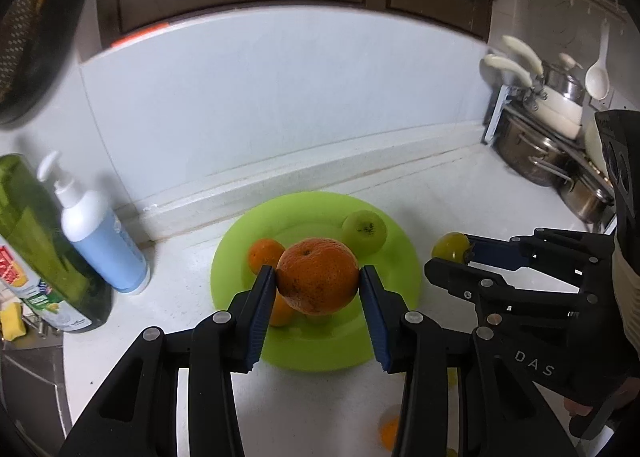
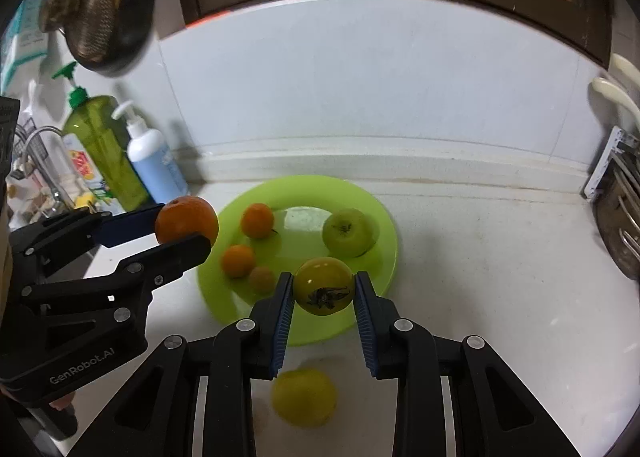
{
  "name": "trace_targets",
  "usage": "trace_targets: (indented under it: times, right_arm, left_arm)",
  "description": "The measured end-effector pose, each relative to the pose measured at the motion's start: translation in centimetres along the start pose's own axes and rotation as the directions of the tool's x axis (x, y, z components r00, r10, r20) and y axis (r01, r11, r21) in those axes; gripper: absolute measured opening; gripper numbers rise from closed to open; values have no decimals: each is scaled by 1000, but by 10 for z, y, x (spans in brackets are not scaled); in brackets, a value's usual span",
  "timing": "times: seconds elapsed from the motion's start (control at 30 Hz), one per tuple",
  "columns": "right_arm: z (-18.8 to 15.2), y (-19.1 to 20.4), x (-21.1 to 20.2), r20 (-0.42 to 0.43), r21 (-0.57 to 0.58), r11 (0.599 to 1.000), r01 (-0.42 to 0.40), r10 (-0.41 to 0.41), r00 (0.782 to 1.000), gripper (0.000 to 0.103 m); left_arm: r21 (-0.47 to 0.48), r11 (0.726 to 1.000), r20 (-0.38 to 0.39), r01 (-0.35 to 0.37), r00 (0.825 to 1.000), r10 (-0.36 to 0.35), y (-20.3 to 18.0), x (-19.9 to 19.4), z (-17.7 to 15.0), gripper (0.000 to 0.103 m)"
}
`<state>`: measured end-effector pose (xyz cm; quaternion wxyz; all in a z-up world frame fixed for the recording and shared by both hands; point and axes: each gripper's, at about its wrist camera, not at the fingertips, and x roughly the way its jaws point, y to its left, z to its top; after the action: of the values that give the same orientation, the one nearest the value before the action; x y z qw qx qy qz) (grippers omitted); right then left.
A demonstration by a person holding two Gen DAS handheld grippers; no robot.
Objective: Organize fruits
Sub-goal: 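Carry the green fruit and large orange over the green plate with both grippers, then lower both fruits onto the green plate and open both grippers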
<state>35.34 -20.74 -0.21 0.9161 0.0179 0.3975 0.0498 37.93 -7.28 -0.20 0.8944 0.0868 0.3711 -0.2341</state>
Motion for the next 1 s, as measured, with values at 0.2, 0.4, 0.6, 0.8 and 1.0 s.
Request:
trace_targets:
  times: [0.2, 0.4, 0.6, 0.8, 1.0]
  right_arm:
    - [4, -8, 30, -49, 7, 1000, -7, 7, 999, 31]
    - [7, -14, 54, -89, 3, 1000, -12, 12, 996, 31]
    - [9, -19, 74, -119, 13, 1000, -14, 15, 993, 31]
    - [9, -21, 86, -140, 8, 1000, -18, 19, 990, 31]
    - [8, -23, 95, -151, 13, 1000, -21, 23, 988, 31]
  left_arm:
    - [-10, 1000, -44, 10, 999, -11, 5, 30, 1, 42]
    - [-12, 1000, -77, 16, 997, -17, 5, 55, 2, 42]
    - [-2, 1000, -105, 19, 994, -19, 4, 70, 5, 42]
    - [-1, 1000, -130, 21, 991, -21, 3, 81, 4, 42]
    - [-12, 1000, -144, 12, 990, -14, 3, 90, 5, 43]
